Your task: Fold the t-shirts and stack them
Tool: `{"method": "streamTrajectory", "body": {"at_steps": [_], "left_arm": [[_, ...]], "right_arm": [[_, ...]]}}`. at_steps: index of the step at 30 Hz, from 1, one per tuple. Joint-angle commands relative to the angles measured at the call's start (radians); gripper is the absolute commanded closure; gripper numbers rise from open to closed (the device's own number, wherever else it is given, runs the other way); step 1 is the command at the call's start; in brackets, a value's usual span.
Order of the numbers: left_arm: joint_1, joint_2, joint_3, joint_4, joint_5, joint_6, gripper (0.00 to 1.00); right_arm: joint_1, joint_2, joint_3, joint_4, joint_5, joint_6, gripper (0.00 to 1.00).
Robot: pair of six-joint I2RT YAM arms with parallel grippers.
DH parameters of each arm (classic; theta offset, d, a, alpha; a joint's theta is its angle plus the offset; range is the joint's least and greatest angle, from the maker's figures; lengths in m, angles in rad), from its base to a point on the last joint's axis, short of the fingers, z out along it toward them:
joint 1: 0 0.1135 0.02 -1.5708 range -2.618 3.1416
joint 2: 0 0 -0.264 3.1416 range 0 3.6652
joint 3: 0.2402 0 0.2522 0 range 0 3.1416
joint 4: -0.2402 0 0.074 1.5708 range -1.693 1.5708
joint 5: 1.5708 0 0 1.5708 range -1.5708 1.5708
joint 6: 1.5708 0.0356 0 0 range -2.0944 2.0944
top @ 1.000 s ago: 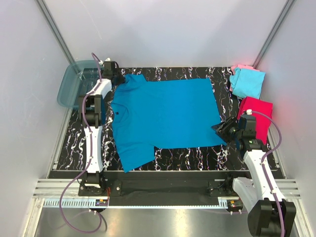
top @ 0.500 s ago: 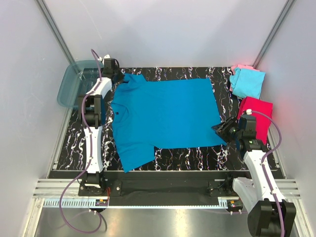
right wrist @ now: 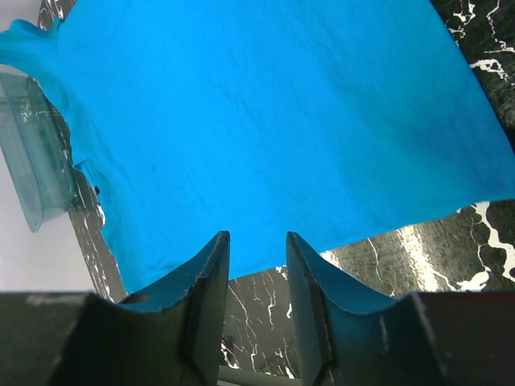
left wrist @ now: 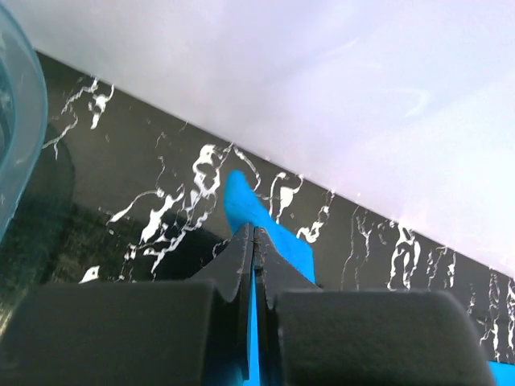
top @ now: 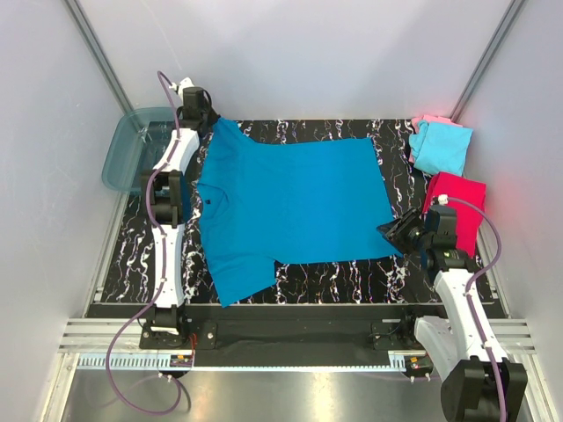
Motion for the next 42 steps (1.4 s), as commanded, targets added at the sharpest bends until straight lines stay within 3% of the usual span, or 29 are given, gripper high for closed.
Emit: {"method": "streamTrajectory", "body": {"at_steps": [1, 3, 5, 7, 8, 13, 19, 25, 31, 33, 40, 42], "left_arm": [[0.001, 0.014, 0.054, 0.032, -0.034, 0.025, 0.97], [0.003, 0.014, 0.053, 0.033, -0.032, 0.035, 0.92], [0.003, 0.007, 0.037, 0.04, -0.032, 0.048, 0.67], [0.007, -0.002, 0.014, 0.041, -0.032, 0.051, 0.4], [0.01, -0.018, -0.015, 0.044, -0.035, 0.052, 0.08], [0.013, -0.054, -0.059, 0.049, -0.031, 0.046, 0.07], [0.01, -0.228, -0.263, 0.087, 0.023, -0.026, 0.09], [-0.049, -0.514, -0.524, 0.147, 0.012, 0.005, 0.13], [-0.143, -0.866, -0.729, 0.073, -0.005, 0.014, 0.12], [-0.2, -0.957, -0.878, 0.072, -0.005, -0.024, 0.12], [-0.485, -1.362, -1.505, 0.199, -0.245, -0.201, 0.24], [-0.612, -1.485, -1.685, 0.202, -0.317, -0.286, 0.26]], "right_arm": [[-0.003, -0.01, -0.004, 0.028, -0.016, -0.023, 0.59], [-0.002, -0.009, -0.004, 0.034, -0.019, -0.023, 0.59], [-0.003, -0.007, -0.002, 0.038, -0.021, -0.026, 0.6], [-0.003, -0.007, -0.002, 0.041, -0.029, -0.028, 0.6], [-0.003, -0.007, -0.01, 0.047, -0.033, -0.031, 0.61], [-0.003, -0.012, -0.025, 0.053, -0.033, -0.026, 0.61], [-0.005, -0.015, -0.028, 0.065, 0.026, 0.001, 0.6], [-0.008, -0.013, 0.01, 0.073, 0.057, 0.015, 0.54], [-0.009, -0.051, 0.051, 0.091, 0.018, 0.031, 0.47], [-0.009, -0.062, 0.039, 0.093, 0.017, 0.044, 0.46], [-0.011, -0.119, -0.027, 0.084, 0.088, 0.061, 0.45], [-0.011, -0.121, -0.033, 0.067, 0.114, 0.06, 0.45]]}}
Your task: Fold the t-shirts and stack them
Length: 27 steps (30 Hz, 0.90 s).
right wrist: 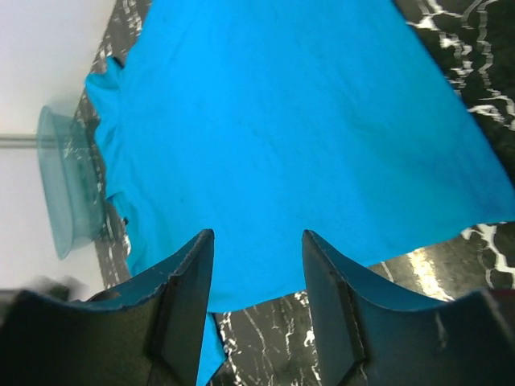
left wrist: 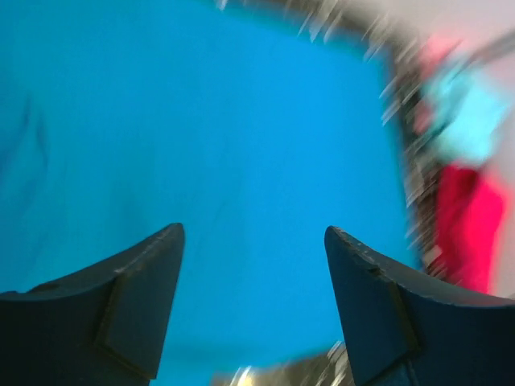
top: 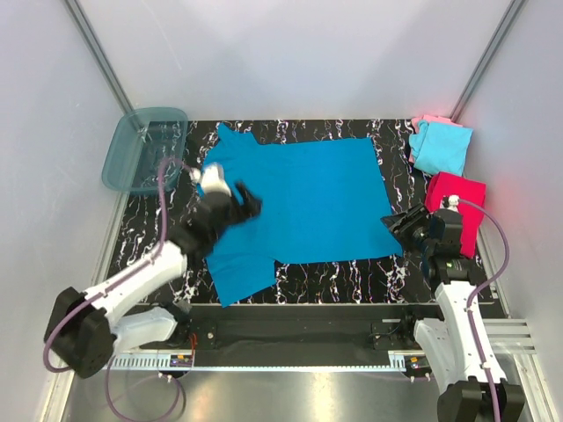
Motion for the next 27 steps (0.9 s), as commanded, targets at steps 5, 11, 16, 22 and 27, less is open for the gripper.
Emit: {"method": "streamTrajectory", "body": {"at_steps": [5, 11, 16, 22, 27], "left_arm": [[-0.504, -0.355, -0.45, -0.142, -0.495, -0.345, 0.29], [-0.797, -0.451, -0.489, -0.56, -0.696, -0.667, 0.29], [-0.884, -0.364, -0.482, -0.633, -0.748, -0.766, 0.3], [-0.91, -0.232, -0.39, -0.69, -0.802, -0.827, 0.3], [-0.913, -0.354, -0.412, -0.742, -0.868, -0.85, 0.27]], "right_arm": [[-0.008, 0.037, -0.027, 0.023, 0.096, 0.012, 0.44], [-0.011, 0.09, -0.043, 0.071, 0.097, 0.015, 0.44], [-0.011, 0.129, -0.065, 0.074, 0.172, 0.015, 0.43], [-0.058, 0.218, -0.096, 0.077, 0.217, 0.068, 0.43], [-0.075, 0.244, -0.1, 0.095, 0.189, 0.067, 0.43]]}}
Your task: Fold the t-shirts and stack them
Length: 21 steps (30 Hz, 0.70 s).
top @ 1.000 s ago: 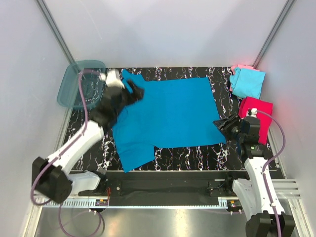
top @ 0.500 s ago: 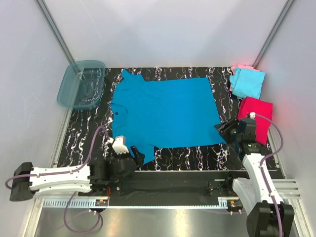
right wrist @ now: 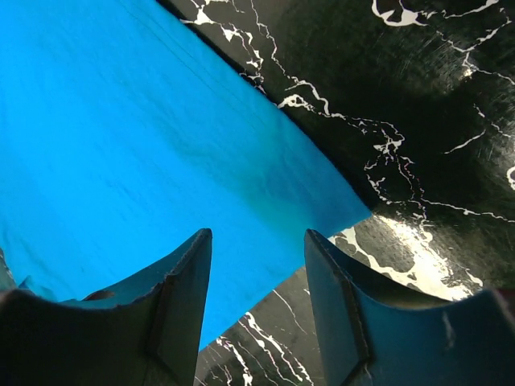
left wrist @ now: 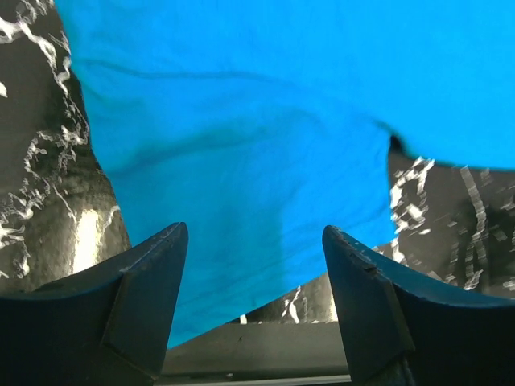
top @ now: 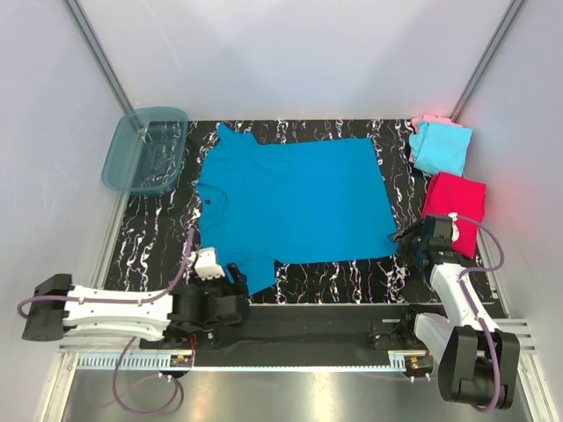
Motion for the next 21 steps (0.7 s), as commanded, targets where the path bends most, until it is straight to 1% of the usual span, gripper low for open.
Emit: {"method": "streamTrajectory", "body": {"at_steps": [1, 4, 6, 7, 8, 9, 10, 11, 12, 13, 14, 15, 16, 17, 18, 19, 21], "left_arm": [[-0.006, -0.146, 0.008, -0.042, -0.15, -0.026, 0.27], [-0.003, -0.269, -0.01, -0.061, -0.163, 0.03, 0.27], [0.004, -0.304, -0.019, -0.082, -0.152, 0.032, 0.26], [0.009, -0.321, -0.022, -0.061, -0.14, 0.05, 0.25], [0.017, -0.321, -0.016, -0.04, -0.137, 0.09, 0.23], [0.026, -0.312, -0.003, -0.029, -0.137, 0.165, 0.21], [0.041, -0.277, 0.042, -0.026, -0.134, 0.196, 0.18], [0.094, -0.252, 0.066, -0.018, -0.123, 0.231, 0.18], [0.128, -0.225, 0.086, 0.0, -0.105, 0.323, 0.18], [0.198, -0.175, 0.111, 0.051, -0.055, 0.36, 0.18], [0.229, -0.154, 0.114, 0.089, -0.024, 0.398, 0.18], [0.257, -0.142, 0.108, 0.141, 0.009, 0.499, 0.18], [0.283, -0.139, 0.078, 0.265, 0.079, 0.551, 0.17], [0.338, -0.149, 0.058, 0.322, 0.114, 0.59, 0.17], [0.374, -0.162, 0.033, 0.383, 0.154, 0.662, 0.17], [0.464, -0.201, -0.023, 0.498, 0.252, 0.691, 0.16], [0.574, -0.244, -0.083, 0.606, 0.37, 0.757, 0.16]], "right_arm": [[-0.012, -0.014, 0.003, 0.045, 0.013, 0.014, 0.43], [-0.018, -0.043, 0.003, 0.042, -0.001, 0.018, 0.43], [-0.021, -0.046, 0.011, 0.04, -0.007, 0.02, 0.43], [-0.021, -0.044, 0.013, 0.04, -0.011, 0.018, 0.43], [-0.021, -0.037, 0.016, 0.04, -0.011, 0.017, 0.43], [-0.021, -0.029, 0.019, 0.04, -0.01, 0.017, 0.43], [-0.021, -0.014, 0.019, 0.042, -0.011, 0.014, 0.43], [-0.021, -0.005, 0.023, 0.044, -0.013, 0.015, 0.43], [-0.021, 0.005, 0.025, 0.047, -0.014, 0.017, 0.43], [-0.024, 0.018, 0.026, 0.051, -0.022, 0.02, 0.43], [-0.025, 0.025, 0.025, 0.054, -0.027, 0.023, 0.43], [-0.027, 0.026, 0.023, 0.059, -0.031, 0.025, 0.43], [-0.033, 0.028, 0.022, 0.066, -0.039, 0.025, 0.43], [-0.039, 0.028, 0.017, 0.068, -0.04, 0.022, 0.42], [-0.045, 0.028, 0.014, 0.073, -0.047, 0.019, 0.42], [-0.062, 0.032, 0.011, 0.079, -0.063, 0.014, 0.41], [-0.087, 0.038, 0.008, 0.08, -0.08, 0.005, 0.41]]}}
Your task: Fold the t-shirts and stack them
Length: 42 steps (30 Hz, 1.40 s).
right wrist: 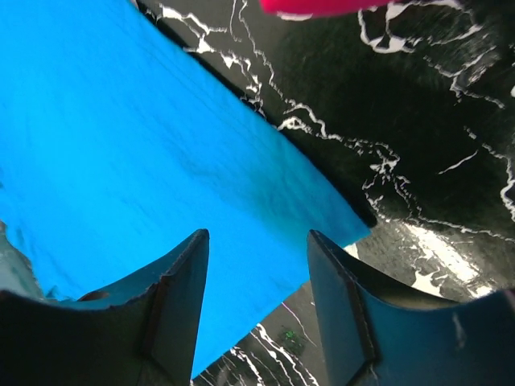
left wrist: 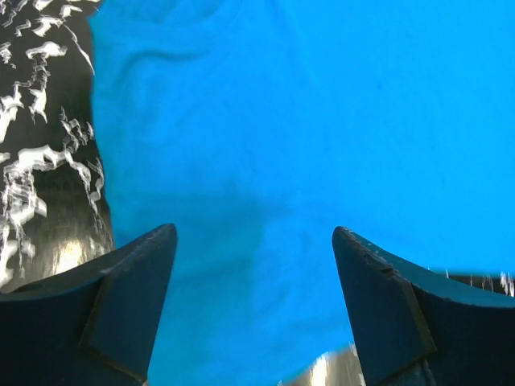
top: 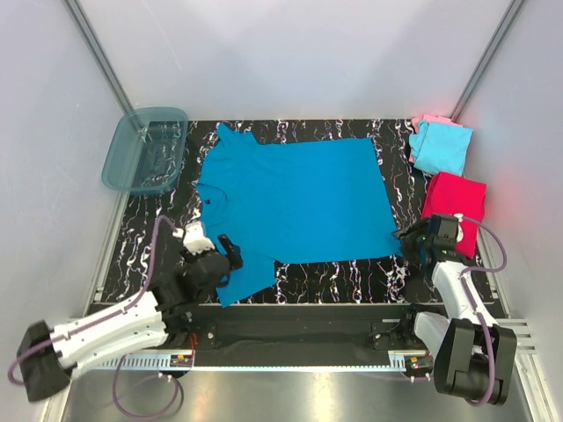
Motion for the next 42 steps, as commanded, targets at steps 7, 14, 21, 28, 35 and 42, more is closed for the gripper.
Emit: {"method": "streamTrajectory", "body": {"at_steps": [7, 14, 21, 28, 35, 42], "left_arm": [[0.579, 0.172, -0.06, 0.545, 0.71, 0.249, 0.23], [0.579, 0.196, -0.13, 0.55, 0.689, 0.217, 0.25], [0.579, 0.12, -0.181, 0.488, 0.712, 0.203, 0.26], [0.579, 0.232, 0.025, 0.476, 0.66, 0.298, 0.26], [0.577, 0.324, 0.098, 0.477, 0.623, 0.267, 0.29], [0.577, 0.103, -0.102, 0.409, 0.58, 0.172, 0.32]], "right_arm": [[-0.104, 0.017, -0.009, 0.053, -0.096, -0.016, 0.4], [-0.148, 0.0, -0.024, 0.036, -0.117, -0.028, 0.4], [-0.152, 0.054, -0.015, 0.064, -0.127, -0.005, 0.39], [-0.153, 0.052, -0.029, 0.075, -0.134, -0.002, 0.4], [-0.153, 0.024, -0.033, 0.056, -0.14, -0.016, 0.4], [-0.153, 0.028, -0.032, 0.061, -0.157, -0.016, 0.4]]}}
